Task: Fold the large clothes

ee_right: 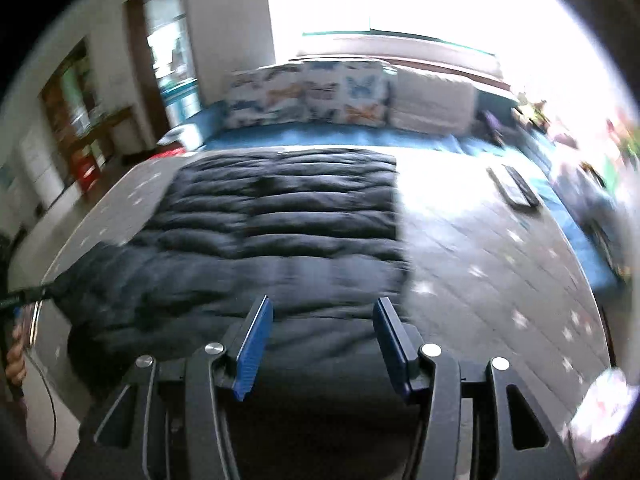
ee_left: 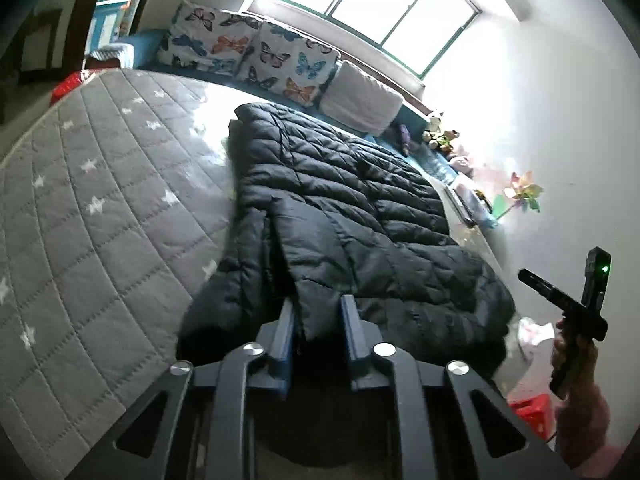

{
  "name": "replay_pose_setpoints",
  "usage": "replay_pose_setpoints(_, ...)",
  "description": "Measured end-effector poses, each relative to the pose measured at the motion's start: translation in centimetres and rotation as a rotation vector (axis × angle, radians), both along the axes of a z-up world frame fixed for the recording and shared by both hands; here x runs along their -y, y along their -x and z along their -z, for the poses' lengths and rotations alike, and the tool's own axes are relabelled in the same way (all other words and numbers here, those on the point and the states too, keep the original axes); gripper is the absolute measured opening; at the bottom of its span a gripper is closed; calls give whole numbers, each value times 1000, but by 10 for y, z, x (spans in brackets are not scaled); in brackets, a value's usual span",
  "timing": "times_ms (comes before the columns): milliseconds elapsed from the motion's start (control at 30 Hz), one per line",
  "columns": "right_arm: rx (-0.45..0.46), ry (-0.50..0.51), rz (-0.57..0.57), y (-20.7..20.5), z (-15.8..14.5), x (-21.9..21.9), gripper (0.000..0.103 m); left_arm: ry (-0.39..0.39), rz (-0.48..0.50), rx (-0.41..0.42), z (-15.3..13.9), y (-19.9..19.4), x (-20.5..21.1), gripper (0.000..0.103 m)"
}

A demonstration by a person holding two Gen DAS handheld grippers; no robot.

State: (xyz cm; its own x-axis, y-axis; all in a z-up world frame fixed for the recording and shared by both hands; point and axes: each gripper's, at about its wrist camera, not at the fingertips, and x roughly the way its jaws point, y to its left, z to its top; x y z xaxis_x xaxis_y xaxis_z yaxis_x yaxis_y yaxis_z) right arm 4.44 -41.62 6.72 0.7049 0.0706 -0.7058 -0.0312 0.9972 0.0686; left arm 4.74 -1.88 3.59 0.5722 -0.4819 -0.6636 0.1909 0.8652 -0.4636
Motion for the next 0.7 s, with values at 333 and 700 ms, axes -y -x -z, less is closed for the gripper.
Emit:
replay_pose_setpoints(333,-95,-45,3,11,84,8,60,-103,-41,-15,21,1,3,14)
replay_pose_setpoints(700,-5,-4,-45,5,29,1,65,-98,-63,-57,19,0,-2,20)
